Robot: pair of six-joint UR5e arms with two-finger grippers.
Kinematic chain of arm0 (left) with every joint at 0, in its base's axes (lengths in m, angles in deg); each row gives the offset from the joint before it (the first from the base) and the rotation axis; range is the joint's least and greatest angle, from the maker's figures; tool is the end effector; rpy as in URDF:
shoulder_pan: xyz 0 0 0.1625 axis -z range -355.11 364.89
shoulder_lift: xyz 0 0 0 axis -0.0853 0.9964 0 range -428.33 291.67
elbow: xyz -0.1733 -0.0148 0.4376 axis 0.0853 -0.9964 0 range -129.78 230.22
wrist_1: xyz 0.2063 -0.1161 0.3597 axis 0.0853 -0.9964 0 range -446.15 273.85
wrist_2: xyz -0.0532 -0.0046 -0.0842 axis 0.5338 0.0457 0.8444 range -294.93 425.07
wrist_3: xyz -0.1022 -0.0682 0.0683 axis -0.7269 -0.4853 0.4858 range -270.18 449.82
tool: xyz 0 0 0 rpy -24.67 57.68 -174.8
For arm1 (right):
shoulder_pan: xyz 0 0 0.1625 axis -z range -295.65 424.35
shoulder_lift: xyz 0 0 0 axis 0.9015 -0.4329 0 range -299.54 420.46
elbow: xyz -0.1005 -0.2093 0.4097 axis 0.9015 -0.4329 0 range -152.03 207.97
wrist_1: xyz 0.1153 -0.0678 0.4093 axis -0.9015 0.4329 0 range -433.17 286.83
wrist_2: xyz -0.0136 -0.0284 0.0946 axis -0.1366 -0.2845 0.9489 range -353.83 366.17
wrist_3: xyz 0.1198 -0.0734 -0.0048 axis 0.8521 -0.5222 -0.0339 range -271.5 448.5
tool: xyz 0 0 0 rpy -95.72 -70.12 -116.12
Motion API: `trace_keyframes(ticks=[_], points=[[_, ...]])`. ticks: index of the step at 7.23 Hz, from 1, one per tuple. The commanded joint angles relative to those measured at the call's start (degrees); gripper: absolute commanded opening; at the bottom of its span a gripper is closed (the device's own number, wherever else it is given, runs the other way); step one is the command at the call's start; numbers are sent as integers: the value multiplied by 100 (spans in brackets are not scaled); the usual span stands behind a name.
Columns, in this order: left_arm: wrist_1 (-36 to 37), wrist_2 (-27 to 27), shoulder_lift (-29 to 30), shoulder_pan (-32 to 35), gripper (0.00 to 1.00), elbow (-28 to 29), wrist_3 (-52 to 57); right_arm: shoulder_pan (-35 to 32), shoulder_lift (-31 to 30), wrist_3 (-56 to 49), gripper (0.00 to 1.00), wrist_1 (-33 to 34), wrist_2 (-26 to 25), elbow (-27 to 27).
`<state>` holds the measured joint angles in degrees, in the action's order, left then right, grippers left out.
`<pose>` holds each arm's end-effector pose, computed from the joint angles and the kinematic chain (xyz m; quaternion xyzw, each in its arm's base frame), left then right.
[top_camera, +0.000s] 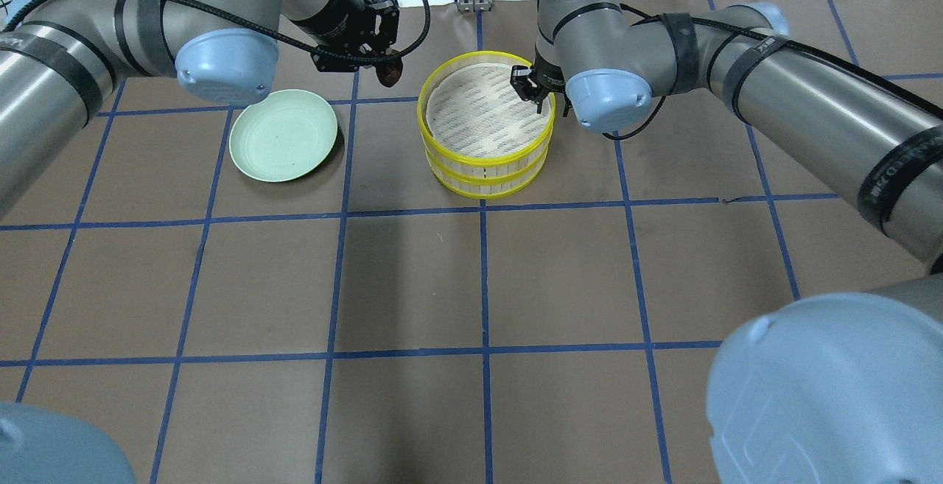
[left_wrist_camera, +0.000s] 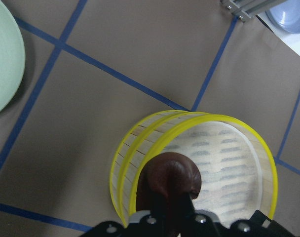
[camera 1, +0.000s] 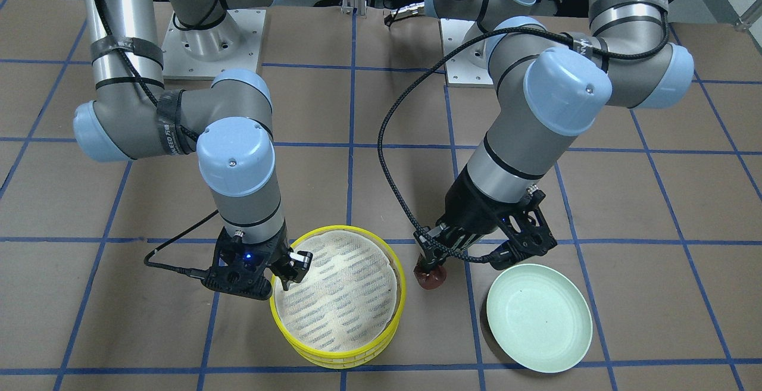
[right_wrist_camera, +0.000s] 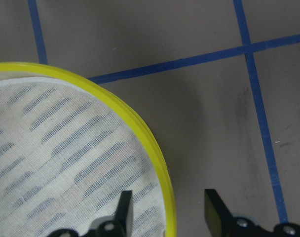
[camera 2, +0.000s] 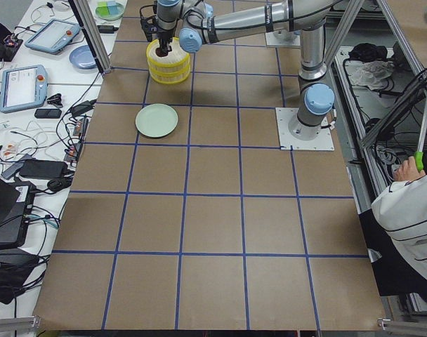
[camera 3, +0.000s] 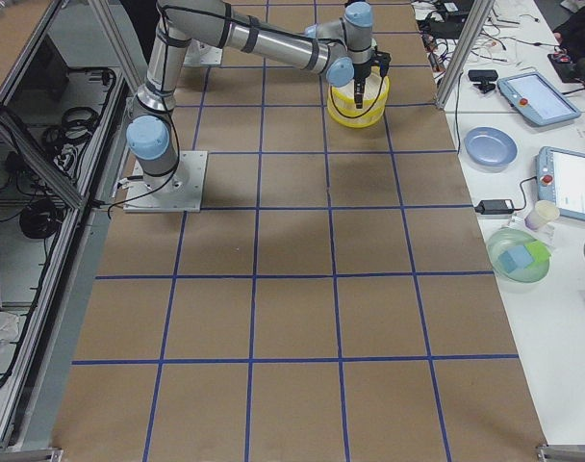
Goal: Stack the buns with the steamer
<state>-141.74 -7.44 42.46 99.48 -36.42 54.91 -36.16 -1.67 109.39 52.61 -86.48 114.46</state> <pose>-0.2303 -0.6760 0.3811 0.2340 -0.9494 0.0866 0.1909 0.2558 -0.6835 0.2920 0.0922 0.9905 -0.1020 0.0048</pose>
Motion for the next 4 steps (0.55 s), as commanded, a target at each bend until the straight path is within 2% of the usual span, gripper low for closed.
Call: trace_keyframes(ticks=[1,2,3,4], points=[[328,605,319,164,0,-38,-488,127,-550,-669,100,-646,28,0],[686,623,486,278,27,-46,-699,250,-1033,-1256,100,-1270,36,0],[750,667,592,306,84,-38,-884,451,-1481,-2158,99,-1467,80,17],[734,667,602,306,100,-38,-1008,697,-1895,-2890,100,-1991,402,35]])
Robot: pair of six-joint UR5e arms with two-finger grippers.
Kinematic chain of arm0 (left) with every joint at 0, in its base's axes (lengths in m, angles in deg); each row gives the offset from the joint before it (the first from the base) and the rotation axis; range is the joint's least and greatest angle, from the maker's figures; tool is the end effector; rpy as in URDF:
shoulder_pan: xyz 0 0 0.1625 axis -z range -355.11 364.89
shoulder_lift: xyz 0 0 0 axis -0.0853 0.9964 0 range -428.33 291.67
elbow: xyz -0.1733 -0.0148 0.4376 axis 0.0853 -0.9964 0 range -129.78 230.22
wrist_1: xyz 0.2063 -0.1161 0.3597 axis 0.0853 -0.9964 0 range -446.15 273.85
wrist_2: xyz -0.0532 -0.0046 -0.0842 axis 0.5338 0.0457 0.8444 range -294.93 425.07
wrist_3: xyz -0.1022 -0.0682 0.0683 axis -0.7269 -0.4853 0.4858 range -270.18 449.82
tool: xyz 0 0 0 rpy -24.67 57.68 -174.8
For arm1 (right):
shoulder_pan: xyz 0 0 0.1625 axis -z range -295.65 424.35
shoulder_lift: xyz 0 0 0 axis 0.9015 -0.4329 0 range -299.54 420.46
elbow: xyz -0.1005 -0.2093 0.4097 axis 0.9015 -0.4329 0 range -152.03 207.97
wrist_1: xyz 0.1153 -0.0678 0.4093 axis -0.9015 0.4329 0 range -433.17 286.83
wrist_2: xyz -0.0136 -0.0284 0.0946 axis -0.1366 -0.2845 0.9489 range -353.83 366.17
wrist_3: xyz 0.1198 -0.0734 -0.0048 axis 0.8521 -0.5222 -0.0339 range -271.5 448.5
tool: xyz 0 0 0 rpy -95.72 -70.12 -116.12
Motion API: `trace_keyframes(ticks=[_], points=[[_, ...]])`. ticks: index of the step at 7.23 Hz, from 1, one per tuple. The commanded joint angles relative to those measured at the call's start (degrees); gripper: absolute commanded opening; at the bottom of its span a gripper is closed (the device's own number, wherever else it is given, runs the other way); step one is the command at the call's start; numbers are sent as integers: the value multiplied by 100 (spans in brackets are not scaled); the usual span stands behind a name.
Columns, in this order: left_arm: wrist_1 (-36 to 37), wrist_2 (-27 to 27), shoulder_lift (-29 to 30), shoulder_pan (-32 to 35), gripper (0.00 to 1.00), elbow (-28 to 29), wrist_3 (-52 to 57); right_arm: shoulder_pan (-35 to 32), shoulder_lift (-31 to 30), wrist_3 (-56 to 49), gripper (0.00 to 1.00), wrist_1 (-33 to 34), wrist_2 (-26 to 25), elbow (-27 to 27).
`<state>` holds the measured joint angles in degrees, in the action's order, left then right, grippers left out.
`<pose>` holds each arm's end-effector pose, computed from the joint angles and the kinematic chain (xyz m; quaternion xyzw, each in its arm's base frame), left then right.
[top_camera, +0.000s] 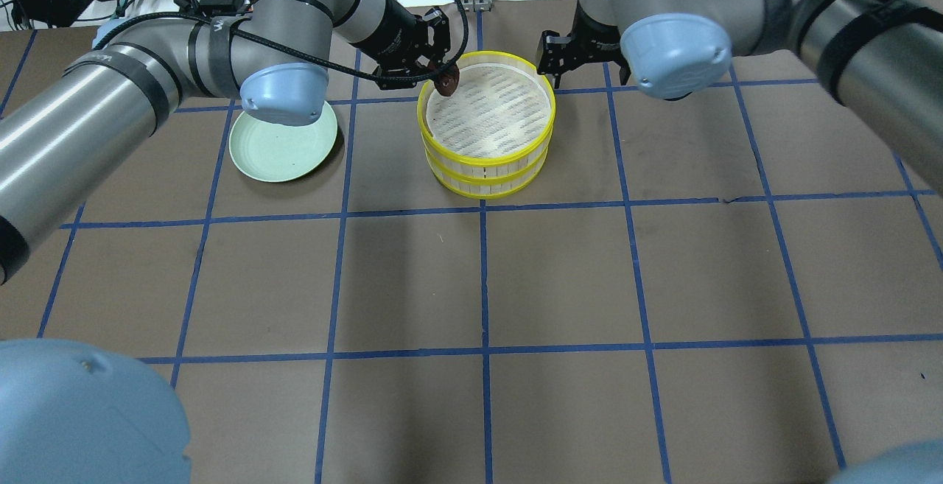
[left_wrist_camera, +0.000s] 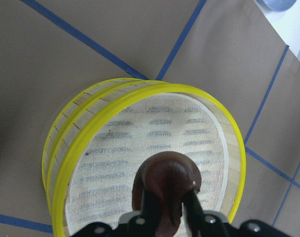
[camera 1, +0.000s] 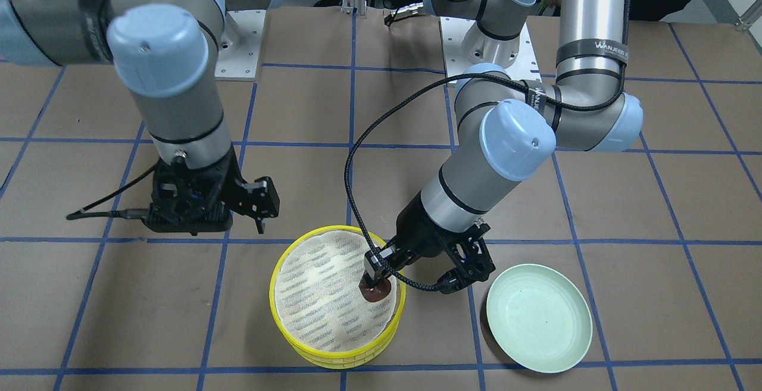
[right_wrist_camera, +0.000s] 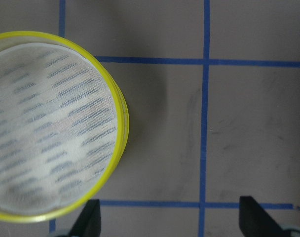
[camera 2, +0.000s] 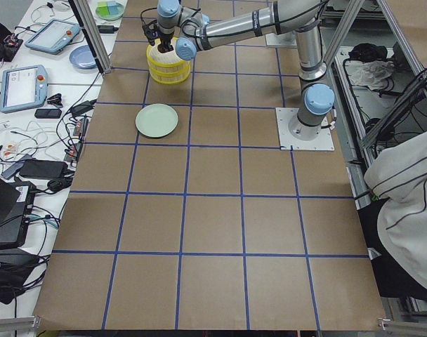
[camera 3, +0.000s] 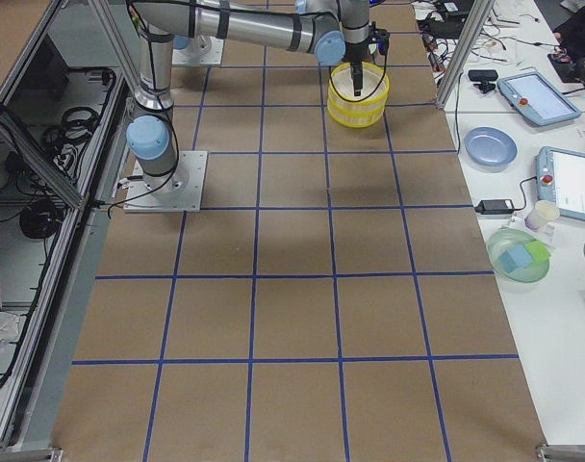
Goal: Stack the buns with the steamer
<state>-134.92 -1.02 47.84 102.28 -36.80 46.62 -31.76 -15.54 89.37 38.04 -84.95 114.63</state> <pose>-0.2811 -0.6882 0.3327 0.2662 -0.9294 0.0513 0.2505 0.1980 -0.6225 0.4238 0.0447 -0.9947 0.0924 0.0041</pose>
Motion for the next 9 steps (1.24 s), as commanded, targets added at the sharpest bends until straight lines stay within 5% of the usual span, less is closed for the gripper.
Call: trace_keyframes(ticks=[1,6,9], points=[[69,26,56,25,100,10,-311,407,-808,-1096,100,-800,504,44],[-26,-70,-163,61,100,98,420,409,-1207,-1098,100,-1706,507,132],[-1270,-1263,-575,-193,100,247,2257,444,-1347,-1063,100,-2095,428,123]])
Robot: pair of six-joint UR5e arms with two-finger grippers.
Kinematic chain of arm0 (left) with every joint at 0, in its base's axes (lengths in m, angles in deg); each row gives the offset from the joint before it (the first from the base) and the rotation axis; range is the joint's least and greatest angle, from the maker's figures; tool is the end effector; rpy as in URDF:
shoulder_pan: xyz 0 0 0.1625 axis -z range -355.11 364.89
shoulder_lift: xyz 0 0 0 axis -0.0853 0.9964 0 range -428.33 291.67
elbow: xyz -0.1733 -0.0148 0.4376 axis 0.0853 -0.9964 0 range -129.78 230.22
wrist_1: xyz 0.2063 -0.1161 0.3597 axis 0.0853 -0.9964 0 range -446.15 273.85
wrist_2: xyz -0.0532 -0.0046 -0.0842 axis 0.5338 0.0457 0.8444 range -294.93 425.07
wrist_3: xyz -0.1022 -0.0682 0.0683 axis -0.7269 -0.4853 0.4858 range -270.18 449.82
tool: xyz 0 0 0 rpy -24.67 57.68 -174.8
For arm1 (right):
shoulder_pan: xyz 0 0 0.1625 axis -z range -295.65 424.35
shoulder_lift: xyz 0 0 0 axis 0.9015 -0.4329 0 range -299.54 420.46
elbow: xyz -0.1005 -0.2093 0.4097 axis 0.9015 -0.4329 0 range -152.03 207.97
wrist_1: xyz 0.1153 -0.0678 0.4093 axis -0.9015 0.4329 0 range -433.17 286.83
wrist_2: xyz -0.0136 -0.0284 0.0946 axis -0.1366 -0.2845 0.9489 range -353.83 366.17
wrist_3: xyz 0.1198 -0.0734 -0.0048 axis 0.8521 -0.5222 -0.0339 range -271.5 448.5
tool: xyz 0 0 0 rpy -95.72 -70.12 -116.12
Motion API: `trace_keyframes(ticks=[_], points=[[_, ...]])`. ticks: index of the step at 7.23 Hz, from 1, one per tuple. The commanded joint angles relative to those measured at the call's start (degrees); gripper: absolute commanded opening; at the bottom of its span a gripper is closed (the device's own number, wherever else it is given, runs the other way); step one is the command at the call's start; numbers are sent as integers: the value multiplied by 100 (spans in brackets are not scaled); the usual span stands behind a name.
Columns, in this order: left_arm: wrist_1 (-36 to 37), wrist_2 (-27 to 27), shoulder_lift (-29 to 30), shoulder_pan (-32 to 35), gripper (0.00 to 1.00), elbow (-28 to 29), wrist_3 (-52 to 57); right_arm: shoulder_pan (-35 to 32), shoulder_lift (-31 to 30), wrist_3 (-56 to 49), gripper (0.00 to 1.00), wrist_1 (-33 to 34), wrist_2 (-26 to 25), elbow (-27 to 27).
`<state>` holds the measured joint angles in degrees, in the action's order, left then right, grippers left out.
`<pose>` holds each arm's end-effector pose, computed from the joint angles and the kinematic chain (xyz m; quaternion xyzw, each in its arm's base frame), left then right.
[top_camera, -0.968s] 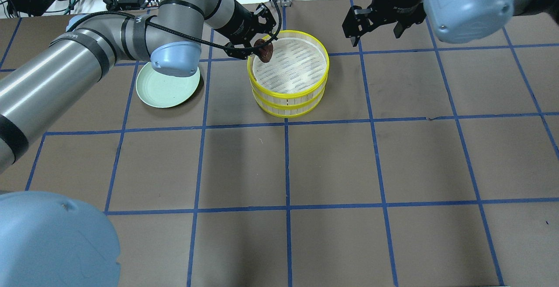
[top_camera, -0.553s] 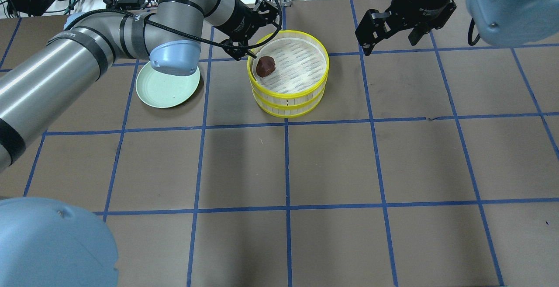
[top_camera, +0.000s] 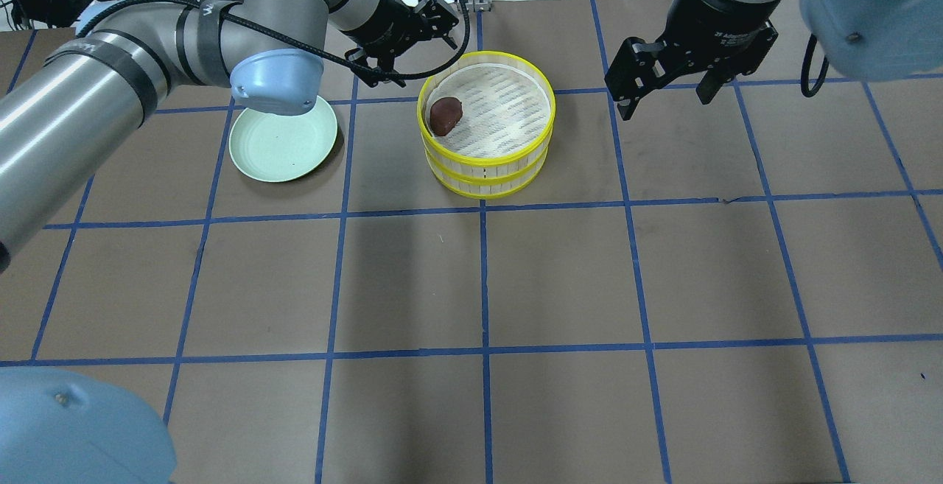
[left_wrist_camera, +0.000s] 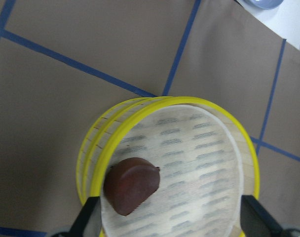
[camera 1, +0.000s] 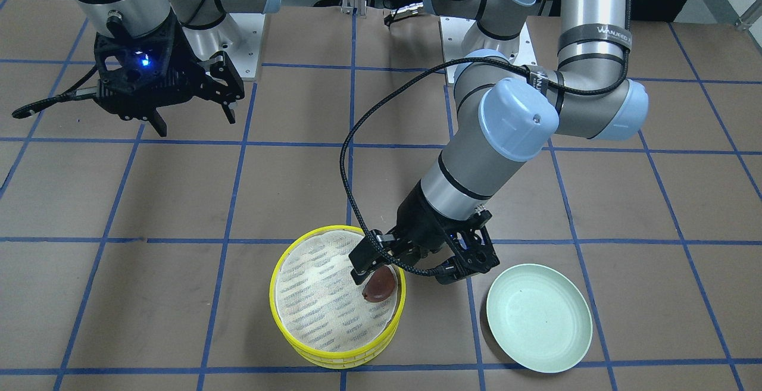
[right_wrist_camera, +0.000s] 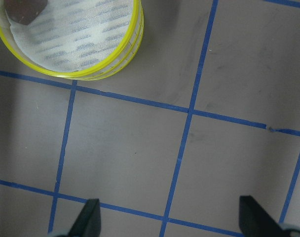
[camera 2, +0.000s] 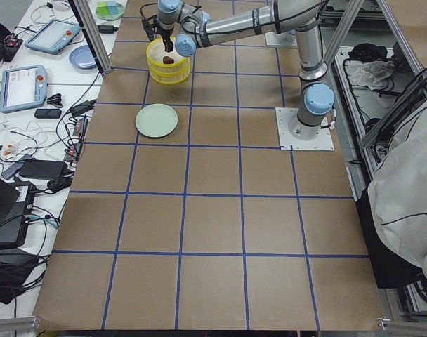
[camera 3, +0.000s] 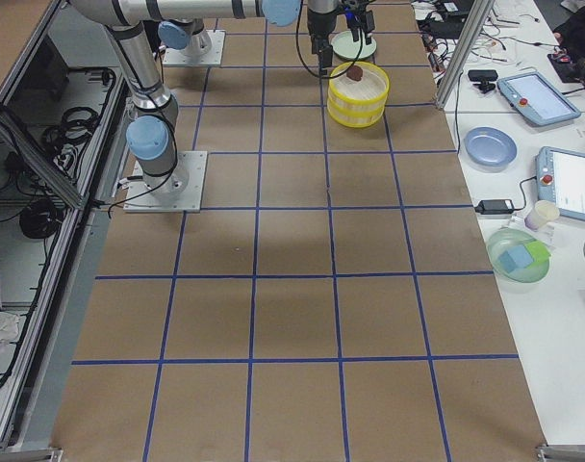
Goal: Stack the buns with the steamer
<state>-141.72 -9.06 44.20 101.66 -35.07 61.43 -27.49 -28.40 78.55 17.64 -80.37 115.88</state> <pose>-0.2535 -0.6793 0.3712 0.1642 -0.9664 0.0952 0.1734 0.1585 -0.5179 0.5029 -0.1032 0.9941 -0.0175 0.0291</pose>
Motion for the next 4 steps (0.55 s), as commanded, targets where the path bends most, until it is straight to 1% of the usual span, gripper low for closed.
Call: trace_keyframes(ticks=[1,2,3,4], points=[[-1083,-1028,-474,-411,100,91,1652,8,-105,220,100,-81,-30,7],[-1514,-1738,-747,-683,100,109,2592,-9,-157,744,100,6,-30,7],[-1954,-1806,-1045,-895,100,144,2714,-18,-236,1228,100,7,-56,7],[-2428,-1816,-1266,-1080,100,144,2715,-18,-246,1311,100,-11,-56,7]])
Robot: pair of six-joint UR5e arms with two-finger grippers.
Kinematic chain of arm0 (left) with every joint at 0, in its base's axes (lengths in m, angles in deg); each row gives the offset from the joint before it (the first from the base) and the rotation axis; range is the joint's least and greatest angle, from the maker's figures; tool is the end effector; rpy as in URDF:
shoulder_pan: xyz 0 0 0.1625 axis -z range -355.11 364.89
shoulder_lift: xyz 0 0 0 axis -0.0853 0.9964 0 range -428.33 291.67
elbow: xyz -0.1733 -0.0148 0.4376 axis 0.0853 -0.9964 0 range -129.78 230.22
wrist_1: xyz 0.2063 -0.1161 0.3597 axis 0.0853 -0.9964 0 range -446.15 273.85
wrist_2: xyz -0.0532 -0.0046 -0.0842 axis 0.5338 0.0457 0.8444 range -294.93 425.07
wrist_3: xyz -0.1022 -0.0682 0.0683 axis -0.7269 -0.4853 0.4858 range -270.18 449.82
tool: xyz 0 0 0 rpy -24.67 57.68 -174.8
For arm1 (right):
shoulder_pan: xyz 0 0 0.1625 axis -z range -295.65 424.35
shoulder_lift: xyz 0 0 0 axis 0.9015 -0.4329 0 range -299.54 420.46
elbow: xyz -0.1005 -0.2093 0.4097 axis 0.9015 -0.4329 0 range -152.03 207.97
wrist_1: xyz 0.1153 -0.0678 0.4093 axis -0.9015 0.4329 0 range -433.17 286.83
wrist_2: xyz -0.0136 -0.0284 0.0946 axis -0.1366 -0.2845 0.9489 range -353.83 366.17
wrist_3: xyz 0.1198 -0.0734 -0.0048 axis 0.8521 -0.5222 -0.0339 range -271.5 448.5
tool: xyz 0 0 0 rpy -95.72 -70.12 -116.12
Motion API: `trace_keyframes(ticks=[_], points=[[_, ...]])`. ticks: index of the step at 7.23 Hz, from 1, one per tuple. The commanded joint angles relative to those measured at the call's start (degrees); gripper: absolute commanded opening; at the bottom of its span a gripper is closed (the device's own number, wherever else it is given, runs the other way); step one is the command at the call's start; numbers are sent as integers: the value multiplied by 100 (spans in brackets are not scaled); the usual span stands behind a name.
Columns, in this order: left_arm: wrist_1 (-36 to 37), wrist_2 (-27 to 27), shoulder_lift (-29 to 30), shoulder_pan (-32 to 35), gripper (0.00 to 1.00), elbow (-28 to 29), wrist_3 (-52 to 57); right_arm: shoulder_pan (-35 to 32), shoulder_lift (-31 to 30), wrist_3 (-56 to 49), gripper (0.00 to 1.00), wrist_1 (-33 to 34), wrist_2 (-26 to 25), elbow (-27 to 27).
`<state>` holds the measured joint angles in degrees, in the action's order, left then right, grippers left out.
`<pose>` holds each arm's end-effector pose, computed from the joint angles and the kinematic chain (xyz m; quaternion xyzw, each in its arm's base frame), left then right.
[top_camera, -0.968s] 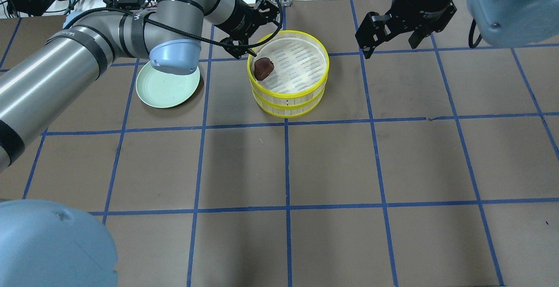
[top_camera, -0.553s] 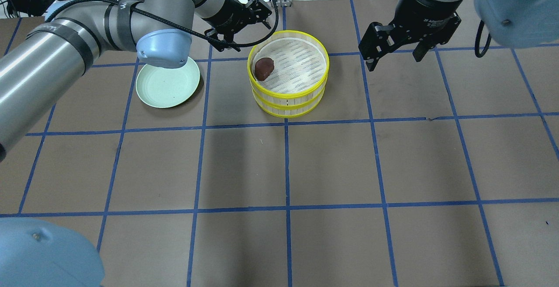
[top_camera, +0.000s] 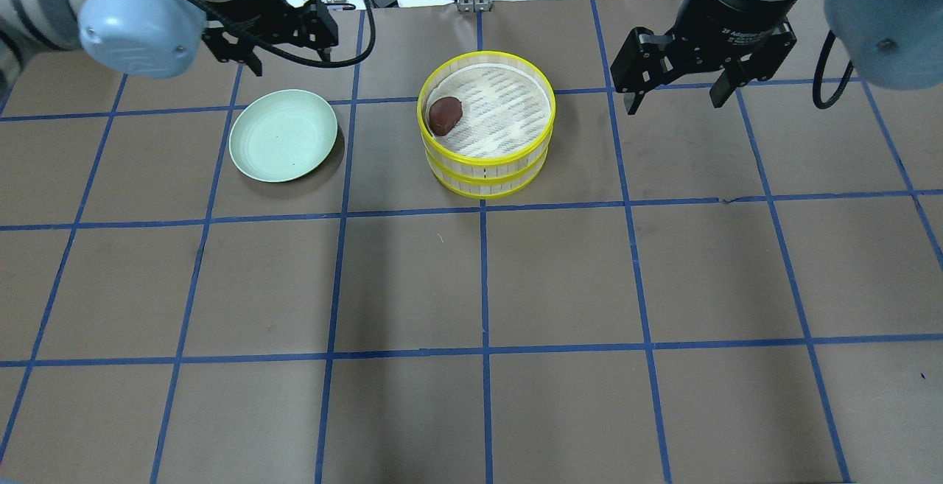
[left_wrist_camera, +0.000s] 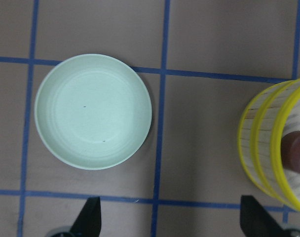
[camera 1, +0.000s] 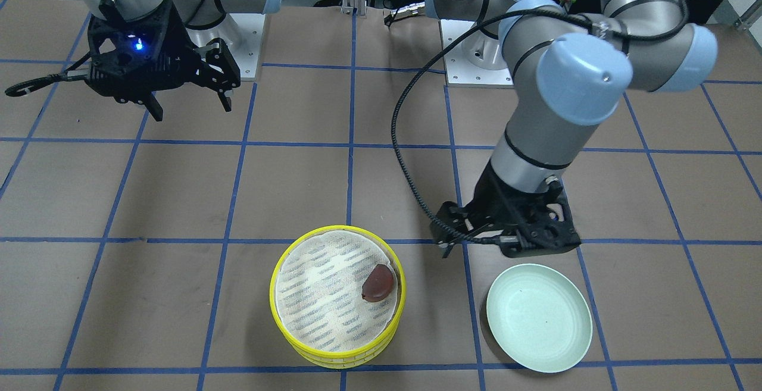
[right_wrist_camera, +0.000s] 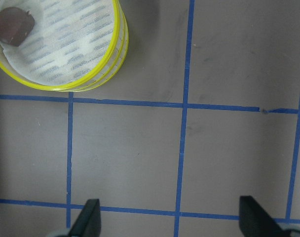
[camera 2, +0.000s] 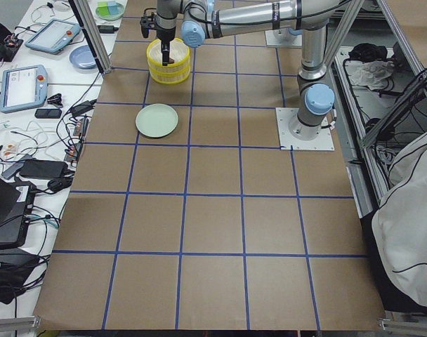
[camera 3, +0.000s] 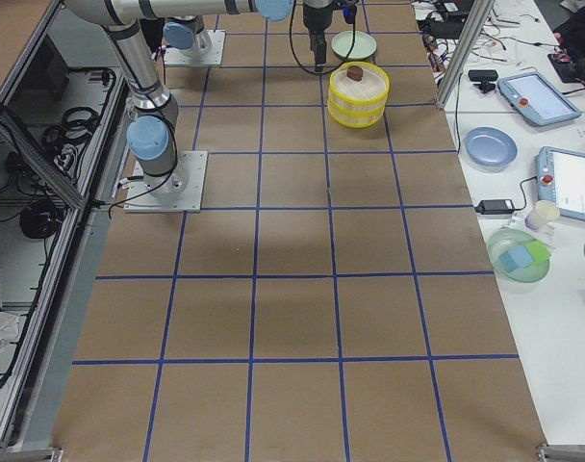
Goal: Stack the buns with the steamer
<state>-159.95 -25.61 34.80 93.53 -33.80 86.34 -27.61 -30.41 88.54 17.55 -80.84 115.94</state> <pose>-0.1165 -0.6367 0.4471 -0.0426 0.9960 -0.0791 0.0044 0.1580 -0.5050 0.5203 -0.0176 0.9990 -0.0312 0.0267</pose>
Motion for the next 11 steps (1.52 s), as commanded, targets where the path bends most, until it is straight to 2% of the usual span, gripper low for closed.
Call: trace_keyframes(ticks=[1,3,5,7,11], points=[[-1062,-126,-554,-408,100,17,251,20,-45,313,100,-37,-62,18],[-1653,-4,-863,-418,100,17,330,29,-36,269,100,6,-141,115],[-1664,24,-925,-435,100,9,339,29,-36,295,100,24,-142,124],[-1664,32,-926,-453,100,-18,330,20,-36,295,100,59,-395,124],[-1664,24,-926,-453,100,-26,330,2,17,322,100,294,-291,124]])
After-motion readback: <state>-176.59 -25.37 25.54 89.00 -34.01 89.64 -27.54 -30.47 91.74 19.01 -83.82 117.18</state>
